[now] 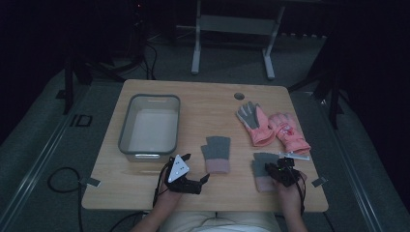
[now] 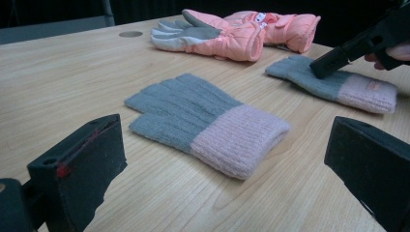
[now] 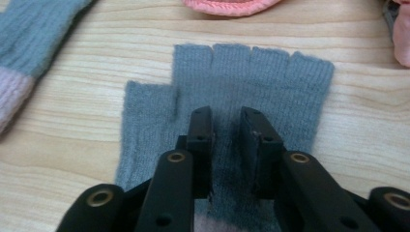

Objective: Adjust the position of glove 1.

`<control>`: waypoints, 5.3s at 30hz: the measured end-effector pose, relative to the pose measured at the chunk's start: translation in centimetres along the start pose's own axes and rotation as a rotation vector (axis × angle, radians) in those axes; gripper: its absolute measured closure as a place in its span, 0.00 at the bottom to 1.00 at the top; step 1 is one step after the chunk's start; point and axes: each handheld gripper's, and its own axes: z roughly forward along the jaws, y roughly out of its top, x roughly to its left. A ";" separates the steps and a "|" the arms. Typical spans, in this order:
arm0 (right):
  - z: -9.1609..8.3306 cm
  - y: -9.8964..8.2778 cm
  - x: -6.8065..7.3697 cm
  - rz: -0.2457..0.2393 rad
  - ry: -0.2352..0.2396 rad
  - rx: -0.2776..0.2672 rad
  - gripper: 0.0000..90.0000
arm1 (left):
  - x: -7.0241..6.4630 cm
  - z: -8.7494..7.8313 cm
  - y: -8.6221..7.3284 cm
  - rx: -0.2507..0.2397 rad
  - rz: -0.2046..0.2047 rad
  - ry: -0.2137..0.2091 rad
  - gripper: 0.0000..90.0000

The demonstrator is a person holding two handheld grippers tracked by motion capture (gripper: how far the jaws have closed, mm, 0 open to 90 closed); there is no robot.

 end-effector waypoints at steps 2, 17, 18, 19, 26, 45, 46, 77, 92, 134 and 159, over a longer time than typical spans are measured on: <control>-0.3 0.3 -0.1 -0.034 0.005 -0.006 0.81 | 0.0 0.0 0.0 -0.001 -0.001 0.000 0.00; -1.2 2.3 -2.3 -0.355 0.178 0.073 0.70 | 0.0 0.0 0.0 0.000 0.001 0.001 0.00; -1.1 2.2 -2.3 -0.367 0.177 0.080 0.69 | 0.0 0.0 0.0 0.000 0.000 0.001 0.00; -1.0 2.2 -2.2 -0.372 0.178 0.088 0.69 | 0.0 0.0 0.0 0.000 0.000 0.001 0.00; 0.0 1.4 -2.2 -0.383 0.156 0.120 0.69 | 0.0 0.0 0.0 -0.001 0.001 0.002 0.00; -0.4 0.9 -1.0 -0.273 0.105 0.062 0.95 | 0.0 -0.1 0.0 -0.005 -0.005 0.002 0.00; -0.8 1.1 -0.9 -0.271 0.112 0.049 0.95 | 0.0 -0.1 0.0 -0.004 -0.005 0.002 0.00; 2.1 9.6 12.4 -0.331 0.305 -0.025 0.95 | 0.1 0.0 0.0 0.000 -0.012 -0.008 0.00; 6.1 8.4 12.8 -0.343 0.302 0.086 0.95 | 0.1 0.0 0.0 0.004 -0.005 -0.010 0.00; 8.4 12.6 9.1 -0.228 0.302 0.063 0.63 | -1.7 6.0 3.9 0.324 0.431 -0.215 0.31; 11.4 10.8 10.7 -0.229 0.328 0.197 0.62 | -1.6 6.9 3.0 0.400 0.552 -0.150 0.67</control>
